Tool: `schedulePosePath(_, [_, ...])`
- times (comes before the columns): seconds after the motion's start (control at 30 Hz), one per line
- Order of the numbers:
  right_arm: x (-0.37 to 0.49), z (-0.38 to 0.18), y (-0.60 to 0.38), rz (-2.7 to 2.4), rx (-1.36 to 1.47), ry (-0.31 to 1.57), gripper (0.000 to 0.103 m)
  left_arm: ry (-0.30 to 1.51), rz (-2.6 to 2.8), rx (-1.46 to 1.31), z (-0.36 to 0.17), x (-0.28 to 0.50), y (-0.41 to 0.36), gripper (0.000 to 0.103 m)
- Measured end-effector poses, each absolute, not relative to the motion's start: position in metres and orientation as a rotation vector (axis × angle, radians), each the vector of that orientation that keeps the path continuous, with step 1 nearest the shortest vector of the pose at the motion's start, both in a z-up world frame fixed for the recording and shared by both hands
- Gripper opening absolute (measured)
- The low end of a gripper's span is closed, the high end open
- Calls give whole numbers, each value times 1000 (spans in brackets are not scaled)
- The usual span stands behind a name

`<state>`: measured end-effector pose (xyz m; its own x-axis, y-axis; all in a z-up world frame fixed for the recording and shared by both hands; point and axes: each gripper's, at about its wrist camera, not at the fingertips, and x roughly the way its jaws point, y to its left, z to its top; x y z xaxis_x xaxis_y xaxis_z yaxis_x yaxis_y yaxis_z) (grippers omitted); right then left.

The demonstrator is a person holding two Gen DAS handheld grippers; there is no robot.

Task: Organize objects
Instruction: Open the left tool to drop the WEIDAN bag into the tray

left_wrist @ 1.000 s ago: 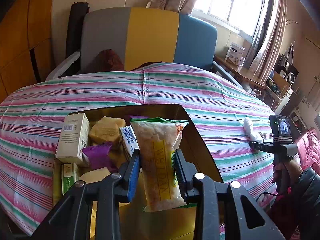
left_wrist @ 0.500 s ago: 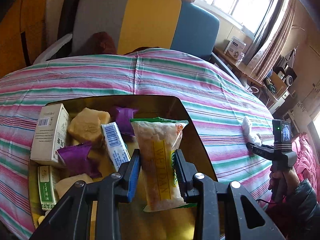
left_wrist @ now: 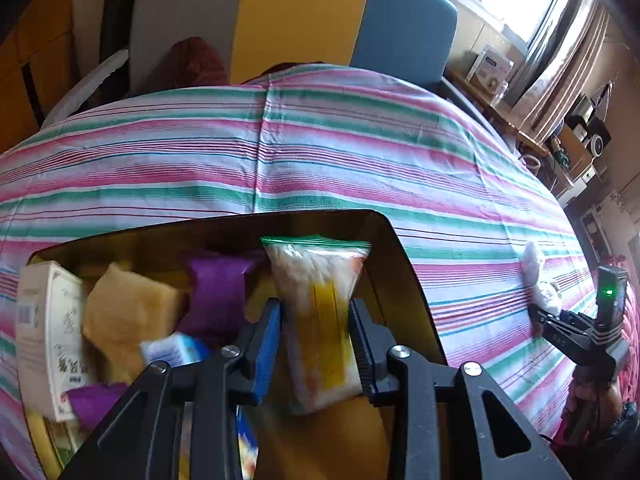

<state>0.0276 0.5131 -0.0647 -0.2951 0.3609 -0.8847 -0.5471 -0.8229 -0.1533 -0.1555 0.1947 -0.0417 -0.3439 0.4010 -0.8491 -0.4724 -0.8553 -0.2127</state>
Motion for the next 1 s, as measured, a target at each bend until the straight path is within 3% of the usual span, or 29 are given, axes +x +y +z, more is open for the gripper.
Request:
schedulePosePath(0.07, [28, -64, 514, 2141, -1395, 241, 37, 114, 2227, -1367, -47, -158, 199, 42])
schedulePosePath(1.0, [26, -67, 524, 2150, -1392, 261, 39, 142, 2397, -1186, -8, -53, 130, 42])
